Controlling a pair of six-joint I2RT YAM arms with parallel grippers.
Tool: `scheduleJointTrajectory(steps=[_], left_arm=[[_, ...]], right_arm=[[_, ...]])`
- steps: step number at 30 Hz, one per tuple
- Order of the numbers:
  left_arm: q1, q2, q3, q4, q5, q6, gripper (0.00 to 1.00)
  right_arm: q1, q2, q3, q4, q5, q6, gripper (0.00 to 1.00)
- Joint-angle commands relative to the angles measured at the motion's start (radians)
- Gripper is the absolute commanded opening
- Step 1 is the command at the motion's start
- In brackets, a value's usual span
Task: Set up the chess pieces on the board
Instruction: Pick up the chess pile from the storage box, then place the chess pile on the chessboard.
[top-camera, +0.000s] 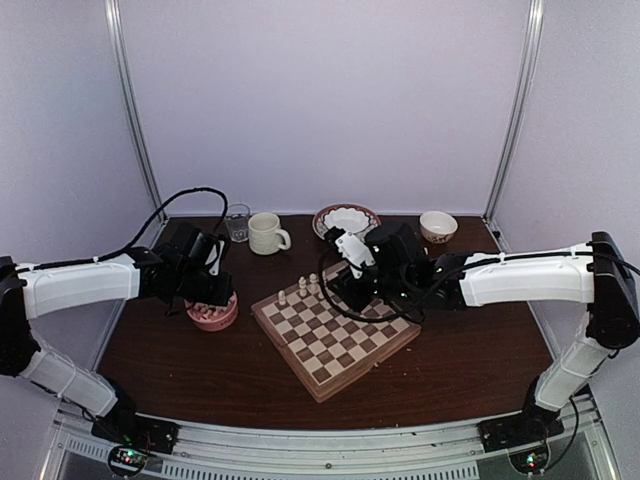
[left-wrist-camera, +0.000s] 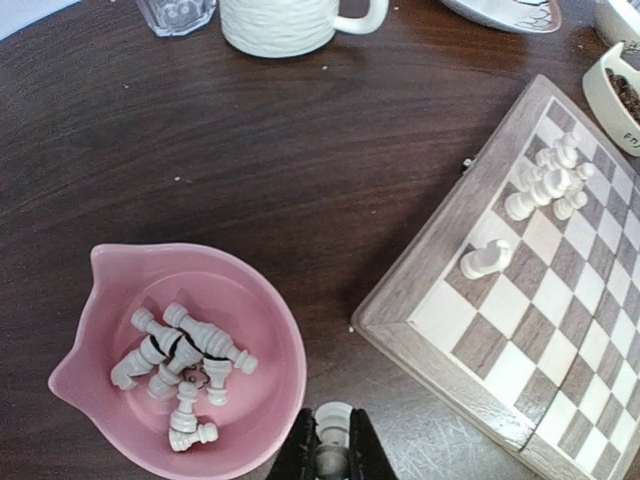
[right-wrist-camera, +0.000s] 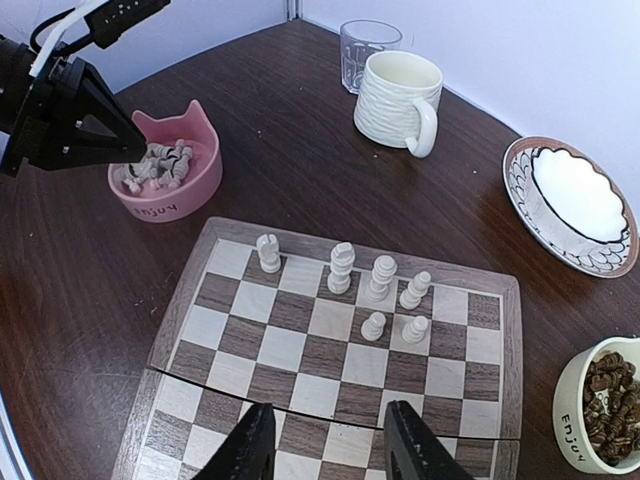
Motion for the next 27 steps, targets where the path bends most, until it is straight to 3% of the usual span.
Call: scheduleJointTrajectory(steps=[1,5,8,15,27], left_arm=[[0.0,-0.044,-0.037,0.129,0.164,0.012,0.1],[-0.019,-0.055,-0.074,0.23,0.304,-0.003,0.11],[-0.068,-0.022,-0.049,0.235,0.324,0.007,0.11],[-0.226,0.143,0.065,0.196,0.258,0.074,0.1],[-0.373,0.343,0.239,0.153,0.169,0.171,0.1]], right_arm=[[0.003,-0.008,-0.01,0.023,-0.034,0.019,0.4],[0.003,-0.007,-0.017,0.05,-0.043,0.023,0.4],[0.003,-0.007,-0.02,0.054,-0.031,0.021,0.4],[0.003,-0.043,-0.058,0.089,0.045,0.021,0.4],[0.002,-0.111,-0.122,0.129,0.213,0.035,0.4]])
